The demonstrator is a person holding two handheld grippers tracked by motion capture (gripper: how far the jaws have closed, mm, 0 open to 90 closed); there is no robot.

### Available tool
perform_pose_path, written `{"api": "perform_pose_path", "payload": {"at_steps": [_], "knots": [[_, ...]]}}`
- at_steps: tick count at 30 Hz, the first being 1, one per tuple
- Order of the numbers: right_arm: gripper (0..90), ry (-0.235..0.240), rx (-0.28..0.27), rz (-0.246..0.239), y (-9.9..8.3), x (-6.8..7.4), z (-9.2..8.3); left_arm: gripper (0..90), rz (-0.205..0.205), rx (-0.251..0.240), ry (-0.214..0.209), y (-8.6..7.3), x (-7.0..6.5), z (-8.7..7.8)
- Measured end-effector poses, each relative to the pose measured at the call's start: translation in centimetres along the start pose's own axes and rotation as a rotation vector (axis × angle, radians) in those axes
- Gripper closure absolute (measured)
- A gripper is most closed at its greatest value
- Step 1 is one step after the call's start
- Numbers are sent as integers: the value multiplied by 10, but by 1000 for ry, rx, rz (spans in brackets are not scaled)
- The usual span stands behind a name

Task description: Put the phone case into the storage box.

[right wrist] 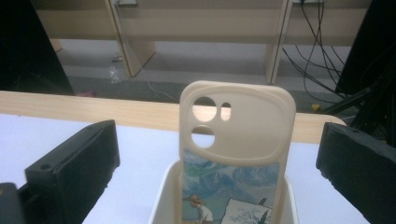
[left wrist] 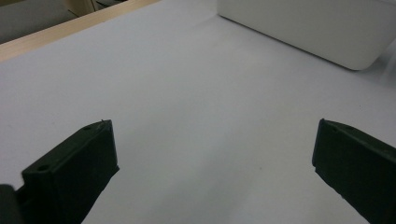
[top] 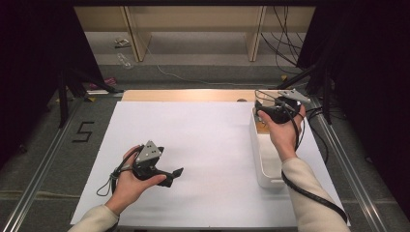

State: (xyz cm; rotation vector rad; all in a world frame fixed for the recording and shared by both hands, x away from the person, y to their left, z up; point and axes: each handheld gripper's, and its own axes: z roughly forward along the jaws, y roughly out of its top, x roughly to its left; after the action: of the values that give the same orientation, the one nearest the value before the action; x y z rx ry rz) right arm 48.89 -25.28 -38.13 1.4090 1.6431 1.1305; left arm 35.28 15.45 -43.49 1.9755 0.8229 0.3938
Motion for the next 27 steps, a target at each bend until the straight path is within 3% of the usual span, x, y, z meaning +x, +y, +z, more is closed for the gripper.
{"api": "perform_pose_path", "payload": {"at_steps": [27], "knots": [[3, 63, -5, -26, -14, 5, -30, 0, -1, 0, 2, 0, 1, 0]]}}
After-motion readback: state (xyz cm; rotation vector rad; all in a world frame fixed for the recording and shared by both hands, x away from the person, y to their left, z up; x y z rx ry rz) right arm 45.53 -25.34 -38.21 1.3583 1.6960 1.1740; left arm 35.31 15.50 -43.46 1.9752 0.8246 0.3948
